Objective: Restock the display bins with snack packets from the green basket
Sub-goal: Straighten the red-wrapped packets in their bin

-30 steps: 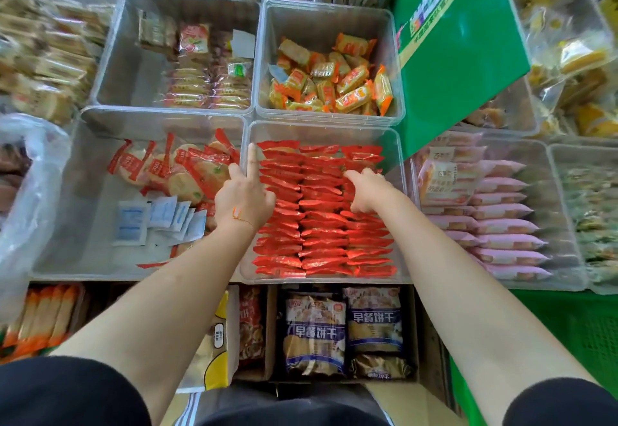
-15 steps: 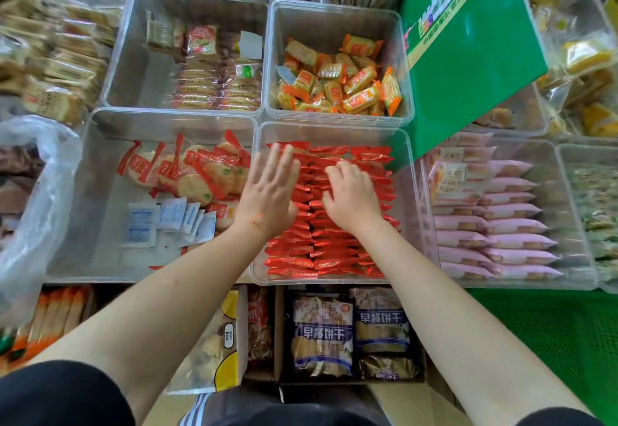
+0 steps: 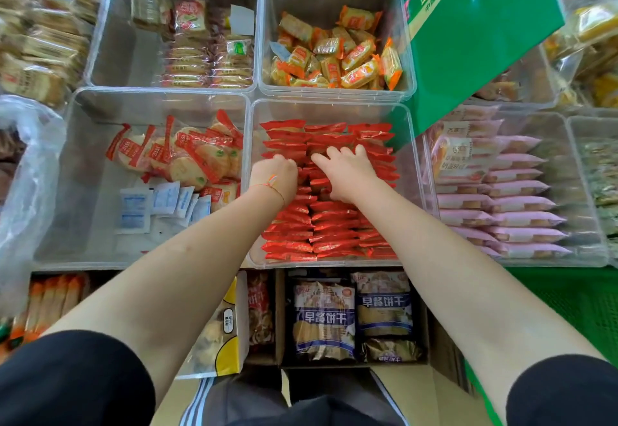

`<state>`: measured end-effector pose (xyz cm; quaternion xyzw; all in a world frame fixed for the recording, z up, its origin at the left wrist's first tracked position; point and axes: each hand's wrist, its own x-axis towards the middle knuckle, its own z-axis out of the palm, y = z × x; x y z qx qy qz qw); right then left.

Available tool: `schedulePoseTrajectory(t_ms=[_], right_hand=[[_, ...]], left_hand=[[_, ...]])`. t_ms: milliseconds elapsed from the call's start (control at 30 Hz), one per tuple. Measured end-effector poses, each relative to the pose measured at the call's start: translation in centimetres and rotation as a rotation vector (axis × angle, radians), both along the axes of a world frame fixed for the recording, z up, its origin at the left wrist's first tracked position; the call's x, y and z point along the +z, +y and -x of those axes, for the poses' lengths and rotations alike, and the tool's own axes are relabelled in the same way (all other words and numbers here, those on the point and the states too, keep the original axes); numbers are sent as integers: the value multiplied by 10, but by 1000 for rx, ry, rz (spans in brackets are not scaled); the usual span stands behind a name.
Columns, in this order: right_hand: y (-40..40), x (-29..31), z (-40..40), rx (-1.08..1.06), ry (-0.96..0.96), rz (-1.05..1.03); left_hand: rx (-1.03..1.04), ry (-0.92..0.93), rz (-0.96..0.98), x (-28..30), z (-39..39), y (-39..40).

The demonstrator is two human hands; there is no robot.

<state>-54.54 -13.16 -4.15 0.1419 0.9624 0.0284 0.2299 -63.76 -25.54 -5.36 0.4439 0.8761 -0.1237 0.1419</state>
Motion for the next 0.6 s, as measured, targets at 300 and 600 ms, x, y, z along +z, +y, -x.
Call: schedulePoseTrajectory(t_ms=[300, 600], right_hand=[[-4, 4, -41, -55, 261, -9], [-18, 17, -40, -87, 105, -156]], left_hand=[[21, 35, -213, 13, -7, -8], [-179, 62, -74, 8, -19, -36]])
